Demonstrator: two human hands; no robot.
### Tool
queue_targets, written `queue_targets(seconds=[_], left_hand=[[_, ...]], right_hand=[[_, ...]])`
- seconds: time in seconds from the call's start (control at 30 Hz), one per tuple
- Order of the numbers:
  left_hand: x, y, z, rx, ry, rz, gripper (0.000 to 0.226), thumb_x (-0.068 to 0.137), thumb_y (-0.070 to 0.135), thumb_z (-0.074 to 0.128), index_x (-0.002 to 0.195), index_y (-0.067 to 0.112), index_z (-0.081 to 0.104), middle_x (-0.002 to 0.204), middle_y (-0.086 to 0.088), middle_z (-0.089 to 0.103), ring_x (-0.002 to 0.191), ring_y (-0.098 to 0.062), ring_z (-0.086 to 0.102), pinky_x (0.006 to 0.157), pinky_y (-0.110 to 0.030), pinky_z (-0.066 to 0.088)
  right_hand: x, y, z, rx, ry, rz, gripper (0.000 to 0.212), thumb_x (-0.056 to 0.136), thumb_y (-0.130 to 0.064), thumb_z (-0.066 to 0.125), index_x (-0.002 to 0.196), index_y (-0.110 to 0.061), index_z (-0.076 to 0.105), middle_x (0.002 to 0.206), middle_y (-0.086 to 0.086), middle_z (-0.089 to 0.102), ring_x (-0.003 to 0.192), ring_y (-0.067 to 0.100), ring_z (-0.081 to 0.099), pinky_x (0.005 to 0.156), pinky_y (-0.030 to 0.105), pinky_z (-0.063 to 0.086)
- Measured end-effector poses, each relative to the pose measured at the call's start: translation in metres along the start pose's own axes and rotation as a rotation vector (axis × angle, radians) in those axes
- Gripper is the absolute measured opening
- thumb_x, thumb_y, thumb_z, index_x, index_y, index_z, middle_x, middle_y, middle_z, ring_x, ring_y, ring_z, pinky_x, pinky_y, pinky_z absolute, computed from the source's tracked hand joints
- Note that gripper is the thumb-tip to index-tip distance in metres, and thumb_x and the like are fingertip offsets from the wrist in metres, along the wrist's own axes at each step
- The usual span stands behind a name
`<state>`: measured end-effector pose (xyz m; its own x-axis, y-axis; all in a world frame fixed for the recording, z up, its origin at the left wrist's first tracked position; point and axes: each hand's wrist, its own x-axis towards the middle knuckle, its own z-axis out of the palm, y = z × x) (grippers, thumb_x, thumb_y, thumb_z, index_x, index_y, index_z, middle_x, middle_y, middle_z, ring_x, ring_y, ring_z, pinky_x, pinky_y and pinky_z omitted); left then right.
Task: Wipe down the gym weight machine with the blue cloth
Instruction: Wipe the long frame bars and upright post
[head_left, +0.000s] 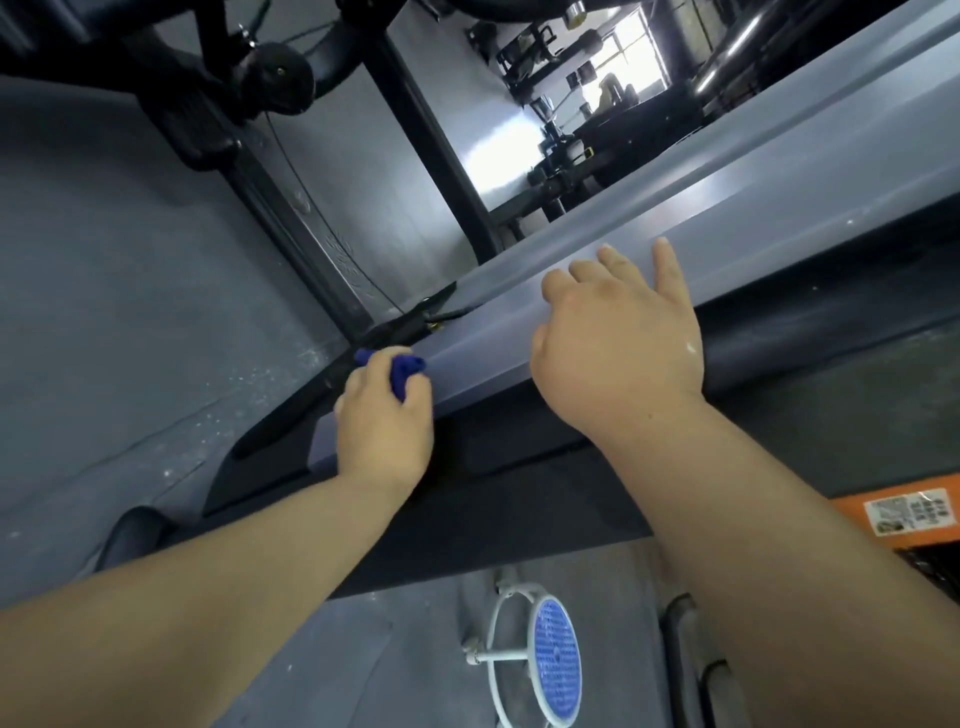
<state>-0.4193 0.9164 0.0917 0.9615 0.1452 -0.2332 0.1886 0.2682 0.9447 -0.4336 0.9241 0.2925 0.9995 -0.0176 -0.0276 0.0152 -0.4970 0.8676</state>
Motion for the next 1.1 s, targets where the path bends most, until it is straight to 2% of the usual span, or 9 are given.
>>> queue_targets(seconds=[0.13,0.27,0.37,0.47,0.57,0.73,0.8,0.97,1.1], left_hand=[[-0.037,0.029,0.002,-0.051,-0.093,0.37,0.038,0.094,0.025,0.048,0.132,0.034,0.047,0.133,0.001,0.042,0.126,-0.019,0.034,0.101,-0.024,0.026],[-0.054,-0.042,-0.023,0.079,-0.198,0.582,0.04,0.091,0.036,0.041,0.13,0.043,0.035,0.133,-0.001,0.037,0.122,-0.019,0.037,0.099,-0.032,0.034],[-0.03,-0.081,-0.032,0.154,-0.136,0.419,0.039,0.094,0.033,0.042,0.133,0.03,0.042,0.128,-0.004,0.043,0.118,-0.026,0.043,0.099,-0.032,0.035],[-0.014,-0.055,-0.015,0.155,-0.028,0.177,0.033,0.098,0.027,0.044,0.131,0.026,0.049,0.13,-0.008,0.048,0.123,-0.031,0.041,0.102,-0.033,0.032],[-0.038,-0.021,-0.007,0.125,-0.089,0.48,0.039,0.092,0.032,0.041,0.131,0.033,0.043,0.131,-0.011,0.044,0.125,-0.028,0.036,0.106,-0.025,0.027],[-0.054,-0.086,-0.029,0.282,-0.17,0.733,0.052,0.087,0.031,0.046,0.136,0.031,0.03,0.13,-0.012,0.035,0.117,-0.032,0.041,0.098,-0.041,0.041],[-0.044,-0.107,-0.04,0.306,-0.183,0.652,0.048,0.089,0.036,0.046,0.135,0.031,0.035,0.127,-0.011,0.039,0.116,-0.029,0.042,0.099,-0.037,0.042],[-0.004,-0.046,-0.014,-0.05,0.012,0.072,0.03,0.099,0.033,0.044,0.126,0.029,0.055,0.123,0.005,0.049,0.124,-0.022,0.045,0.103,-0.03,0.033],[-0.021,-0.012,-0.008,-0.043,-0.141,0.357,0.033,0.096,0.033,0.041,0.128,0.034,0.049,0.135,0.0,0.047,0.128,-0.018,0.039,0.107,-0.029,0.03]], right_hand=[[0.001,-0.002,0.001,-0.012,0.007,-0.005,0.052,0.099,-0.029,0.03,0.15,-0.018,0.03,0.155,0.005,0.035,0.151,0.024,0.012,0.12,0.054,-0.003],[0.003,-0.014,0.007,0.002,-0.014,-0.022,0.05,0.1,-0.029,0.031,0.148,-0.013,0.034,0.153,0.005,0.037,0.15,0.025,0.014,0.121,0.054,-0.003],[0.005,-0.026,0.013,-0.002,-0.052,-0.051,0.048,0.101,-0.03,0.032,0.144,-0.011,0.037,0.153,0.006,0.037,0.15,0.026,0.013,0.12,0.056,-0.004],[0.008,-0.028,0.015,-0.01,-0.064,-0.06,0.046,0.101,-0.03,0.032,0.142,-0.012,0.04,0.153,0.006,0.037,0.15,0.027,0.014,0.119,0.058,-0.004],[0.011,-0.03,0.016,-0.006,-0.073,-0.062,0.044,0.1,-0.031,0.033,0.139,-0.014,0.043,0.149,0.005,0.041,0.149,0.026,0.016,0.118,0.06,-0.004],[0.015,-0.035,0.018,-0.003,-0.099,-0.062,0.037,0.099,-0.03,0.036,0.128,-0.015,0.051,0.132,0.003,0.053,0.144,0.026,0.027,0.117,0.062,-0.004],[0.018,-0.039,0.019,-0.002,-0.119,-0.066,0.031,0.098,-0.029,0.037,0.12,-0.016,0.054,0.12,0.002,0.056,0.136,0.026,0.036,0.117,0.062,-0.003],[0.024,-0.047,0.023,-0.004,-0.115,-0.094,0.028,0.097,-0.028,0.038,0.115,-0.017,0.056,0.108,0.001,0.055,0.125,0.025,0.045,0.118,0.061,-0.002],[0.024,-0.046,0.023,-0.021,-0.113,-0.111,0.031,0.098,-0.031,0.036,0.119,-0.016,0.055,0.116,0.003,0.057,0.127,0.026,0.044,0.118,0.061,-0.001]])
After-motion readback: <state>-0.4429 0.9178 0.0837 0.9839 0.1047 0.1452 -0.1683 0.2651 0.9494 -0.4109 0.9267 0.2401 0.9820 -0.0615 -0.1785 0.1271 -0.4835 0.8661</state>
